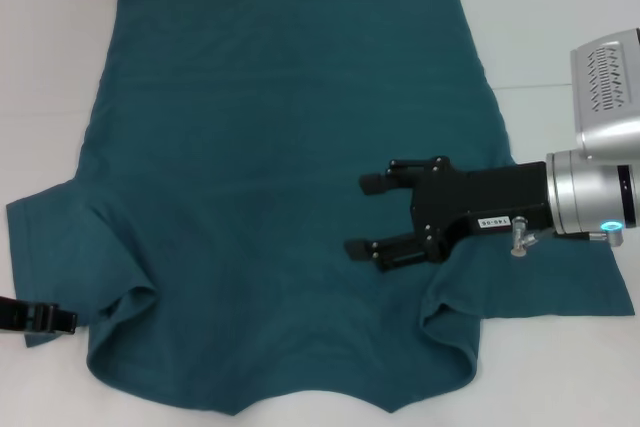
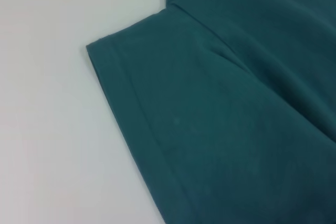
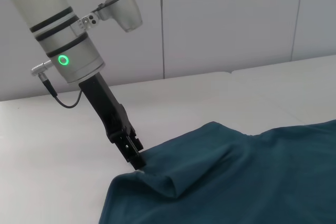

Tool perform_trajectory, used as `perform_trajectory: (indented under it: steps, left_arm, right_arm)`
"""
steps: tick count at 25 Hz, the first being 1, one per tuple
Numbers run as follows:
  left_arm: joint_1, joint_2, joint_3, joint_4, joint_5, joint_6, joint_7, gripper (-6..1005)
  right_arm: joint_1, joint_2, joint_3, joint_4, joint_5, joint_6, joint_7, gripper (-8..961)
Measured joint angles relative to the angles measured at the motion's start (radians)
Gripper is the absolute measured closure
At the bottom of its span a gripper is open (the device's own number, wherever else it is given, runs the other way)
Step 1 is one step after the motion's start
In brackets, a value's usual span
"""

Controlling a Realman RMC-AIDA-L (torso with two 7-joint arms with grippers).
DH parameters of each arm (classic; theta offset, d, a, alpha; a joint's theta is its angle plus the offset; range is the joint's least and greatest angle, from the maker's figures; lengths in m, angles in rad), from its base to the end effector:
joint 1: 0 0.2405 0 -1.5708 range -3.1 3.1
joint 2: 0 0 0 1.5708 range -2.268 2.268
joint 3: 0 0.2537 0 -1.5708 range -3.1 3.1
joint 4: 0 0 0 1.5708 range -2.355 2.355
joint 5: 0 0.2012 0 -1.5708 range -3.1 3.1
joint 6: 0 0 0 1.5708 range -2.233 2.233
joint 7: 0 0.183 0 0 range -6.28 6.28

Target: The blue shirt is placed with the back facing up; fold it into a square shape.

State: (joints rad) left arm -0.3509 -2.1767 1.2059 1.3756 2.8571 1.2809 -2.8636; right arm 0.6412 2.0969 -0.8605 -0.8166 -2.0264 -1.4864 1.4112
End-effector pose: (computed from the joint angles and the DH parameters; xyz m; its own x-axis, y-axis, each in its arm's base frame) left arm -0.3025 0.3443 -0.0004 0.3624 0.9031 0.2302 0.7461 -0.1331 -0.6524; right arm 0.1856 0.3692 -0.0401 0.9235 -0.1353 -0.3590 -0.2191 -0.9541 -0.2041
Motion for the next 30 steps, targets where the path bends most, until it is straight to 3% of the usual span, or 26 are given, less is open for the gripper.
perform_trajectory:
  steps: [24,30]
  left_arm:
    - [0.001,0.005,0.001,-0.035,0.001,-0.04,0.018,398]
    - [0.001,0.005,0.012,-0.037,0.001,-0.058,0.025,440]
  right_arm:
    - [0.014,0.0,-0.002,0.01,0.0,0.007,0.0,37]
    - [0.017,0.0,-0.003,0.01,0.0,0.008,0.0,37]
